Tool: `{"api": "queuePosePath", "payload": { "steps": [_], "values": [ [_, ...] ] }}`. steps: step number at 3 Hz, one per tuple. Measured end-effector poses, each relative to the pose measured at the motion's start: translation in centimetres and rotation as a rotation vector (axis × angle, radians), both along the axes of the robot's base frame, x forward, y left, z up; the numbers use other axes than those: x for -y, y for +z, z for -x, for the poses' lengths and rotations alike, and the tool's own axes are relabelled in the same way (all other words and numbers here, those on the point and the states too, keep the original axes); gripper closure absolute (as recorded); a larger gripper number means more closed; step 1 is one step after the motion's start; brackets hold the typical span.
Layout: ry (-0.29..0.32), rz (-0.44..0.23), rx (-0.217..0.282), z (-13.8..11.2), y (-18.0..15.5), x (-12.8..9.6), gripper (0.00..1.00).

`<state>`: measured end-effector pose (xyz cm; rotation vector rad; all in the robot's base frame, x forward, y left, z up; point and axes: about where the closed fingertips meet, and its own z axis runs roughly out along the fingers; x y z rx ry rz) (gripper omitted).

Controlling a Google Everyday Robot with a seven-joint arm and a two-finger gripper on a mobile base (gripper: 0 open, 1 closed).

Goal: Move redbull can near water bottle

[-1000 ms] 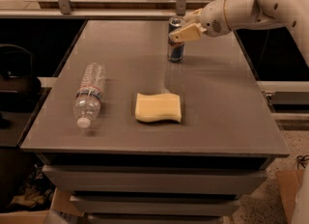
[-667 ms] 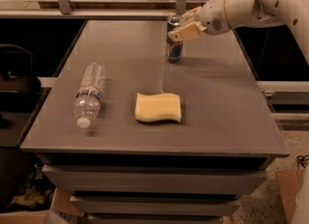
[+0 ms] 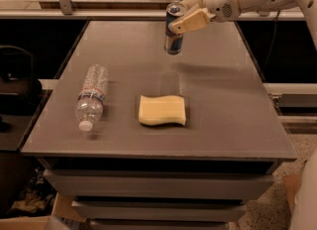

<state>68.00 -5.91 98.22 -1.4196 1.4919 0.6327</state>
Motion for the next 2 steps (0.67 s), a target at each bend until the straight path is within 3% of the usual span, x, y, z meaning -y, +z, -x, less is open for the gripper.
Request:
{"api": "queuePosePath", "payload": {
  "steps": [1, 2],
  "values": [
    [-0.004, -0.002, 0.0, -0.2, -0.1, -0.1, 1.0],
    [0.106, -0.004, -0.021, 1.7, -0.4, -3.1, 1.0]
  ]
}}
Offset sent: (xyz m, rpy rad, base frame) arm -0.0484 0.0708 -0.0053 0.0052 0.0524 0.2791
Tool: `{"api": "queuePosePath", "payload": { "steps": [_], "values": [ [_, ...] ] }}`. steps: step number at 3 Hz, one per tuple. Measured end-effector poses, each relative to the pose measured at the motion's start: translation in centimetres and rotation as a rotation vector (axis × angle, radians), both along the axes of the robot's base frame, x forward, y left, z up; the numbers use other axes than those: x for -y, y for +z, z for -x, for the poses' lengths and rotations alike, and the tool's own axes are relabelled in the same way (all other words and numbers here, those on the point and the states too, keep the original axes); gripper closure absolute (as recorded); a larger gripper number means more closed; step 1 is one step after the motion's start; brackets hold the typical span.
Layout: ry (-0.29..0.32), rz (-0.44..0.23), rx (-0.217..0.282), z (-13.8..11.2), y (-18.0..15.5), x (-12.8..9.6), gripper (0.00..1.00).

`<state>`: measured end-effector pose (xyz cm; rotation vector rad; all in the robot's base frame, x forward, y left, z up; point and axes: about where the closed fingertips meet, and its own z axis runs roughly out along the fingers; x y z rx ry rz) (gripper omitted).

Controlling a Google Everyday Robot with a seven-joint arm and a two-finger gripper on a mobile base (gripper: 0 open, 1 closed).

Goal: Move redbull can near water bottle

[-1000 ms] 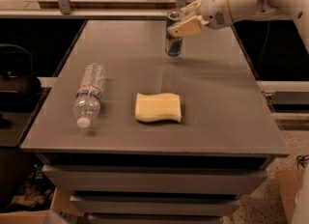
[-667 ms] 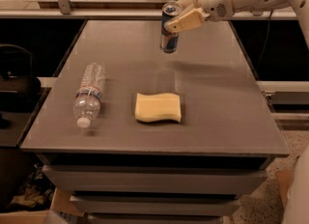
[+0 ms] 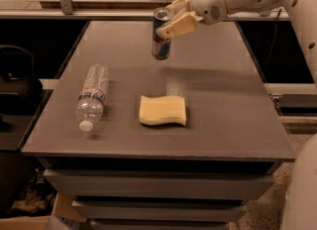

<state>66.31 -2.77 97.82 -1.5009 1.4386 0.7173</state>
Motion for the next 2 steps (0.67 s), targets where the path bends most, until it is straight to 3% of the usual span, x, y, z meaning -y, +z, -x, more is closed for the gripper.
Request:
{"api": "queuePosePath", "payload": {
  "steps": [2],
  "values": [
    [0.264, 0.002, -0.061, 5.9, -0.6, -8.1, 1.0]
  ]
}}
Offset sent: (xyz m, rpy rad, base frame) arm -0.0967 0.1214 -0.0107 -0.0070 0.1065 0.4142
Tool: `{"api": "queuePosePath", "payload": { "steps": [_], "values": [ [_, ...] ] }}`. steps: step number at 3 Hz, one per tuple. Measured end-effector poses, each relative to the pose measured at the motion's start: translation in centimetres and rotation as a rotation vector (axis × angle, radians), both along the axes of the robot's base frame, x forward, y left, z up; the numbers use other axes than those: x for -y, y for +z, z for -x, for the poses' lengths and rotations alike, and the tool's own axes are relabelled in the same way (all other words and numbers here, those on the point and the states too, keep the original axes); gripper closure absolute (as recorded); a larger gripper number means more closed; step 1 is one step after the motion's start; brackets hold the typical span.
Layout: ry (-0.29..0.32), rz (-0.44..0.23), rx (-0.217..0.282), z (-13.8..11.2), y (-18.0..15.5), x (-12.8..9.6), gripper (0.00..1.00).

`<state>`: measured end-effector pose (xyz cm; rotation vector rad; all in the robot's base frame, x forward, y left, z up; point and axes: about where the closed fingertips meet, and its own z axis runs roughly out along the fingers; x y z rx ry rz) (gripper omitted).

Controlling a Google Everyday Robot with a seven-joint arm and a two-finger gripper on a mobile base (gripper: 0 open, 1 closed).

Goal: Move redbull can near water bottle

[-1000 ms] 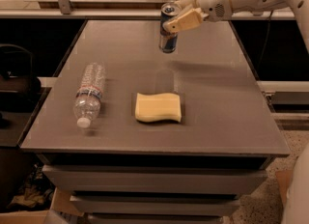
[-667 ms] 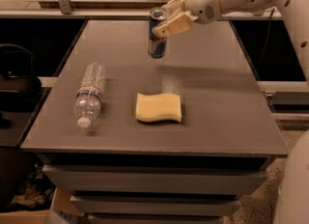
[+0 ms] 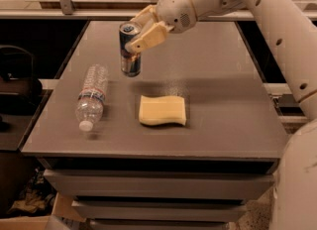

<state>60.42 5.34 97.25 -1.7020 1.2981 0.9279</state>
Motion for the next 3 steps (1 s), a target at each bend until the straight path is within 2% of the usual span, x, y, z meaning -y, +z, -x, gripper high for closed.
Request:
{"api": "queuePosePath", "payload": {
  "steps": [1, 3],
  "values": [
    [0.088, 0.017, -0.037, 2.3, -0.8, -2.6, 1.0],
    [0.141, 0.046, -0.056, 2.5, -2.2, -4.6, 1.0]
  ]
}}
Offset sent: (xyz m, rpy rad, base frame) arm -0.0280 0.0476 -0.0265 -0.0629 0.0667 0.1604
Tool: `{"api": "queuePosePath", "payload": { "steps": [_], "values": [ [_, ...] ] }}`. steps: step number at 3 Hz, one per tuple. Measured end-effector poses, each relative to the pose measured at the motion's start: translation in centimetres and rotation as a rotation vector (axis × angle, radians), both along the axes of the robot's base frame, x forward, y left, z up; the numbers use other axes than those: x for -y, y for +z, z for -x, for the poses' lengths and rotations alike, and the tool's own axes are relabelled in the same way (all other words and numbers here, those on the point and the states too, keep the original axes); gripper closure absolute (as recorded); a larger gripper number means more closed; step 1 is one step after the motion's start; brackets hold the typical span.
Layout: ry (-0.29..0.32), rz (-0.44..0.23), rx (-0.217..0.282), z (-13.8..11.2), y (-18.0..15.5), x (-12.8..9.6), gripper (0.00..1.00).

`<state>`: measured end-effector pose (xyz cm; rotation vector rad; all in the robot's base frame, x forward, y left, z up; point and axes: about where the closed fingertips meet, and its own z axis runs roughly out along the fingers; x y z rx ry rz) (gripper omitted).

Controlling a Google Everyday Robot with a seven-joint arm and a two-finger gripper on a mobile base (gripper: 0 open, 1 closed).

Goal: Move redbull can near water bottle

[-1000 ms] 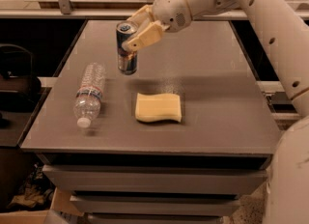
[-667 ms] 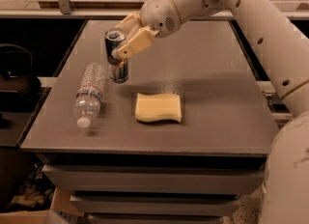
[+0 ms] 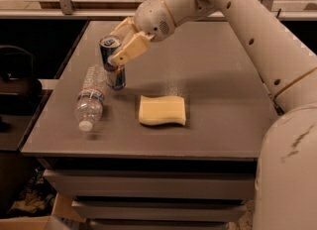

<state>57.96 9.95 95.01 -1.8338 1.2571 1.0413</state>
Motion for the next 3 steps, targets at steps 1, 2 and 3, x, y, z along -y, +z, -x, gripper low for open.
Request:
{"api": "queuePosePath", "payload": {
  "steps": [1, 2, 3],
  "values": [
    [0.005, 0.016, -0.003, -0.26, -0.52, -0.17, 0.83],
    [0.005, 0.032, -0.008, -0.46, -0.94, -0.11, 0.59],
    [0.006, 0.04, -0.015, -0.57, -1.3, -0.03, 0.36]
  ]
}}
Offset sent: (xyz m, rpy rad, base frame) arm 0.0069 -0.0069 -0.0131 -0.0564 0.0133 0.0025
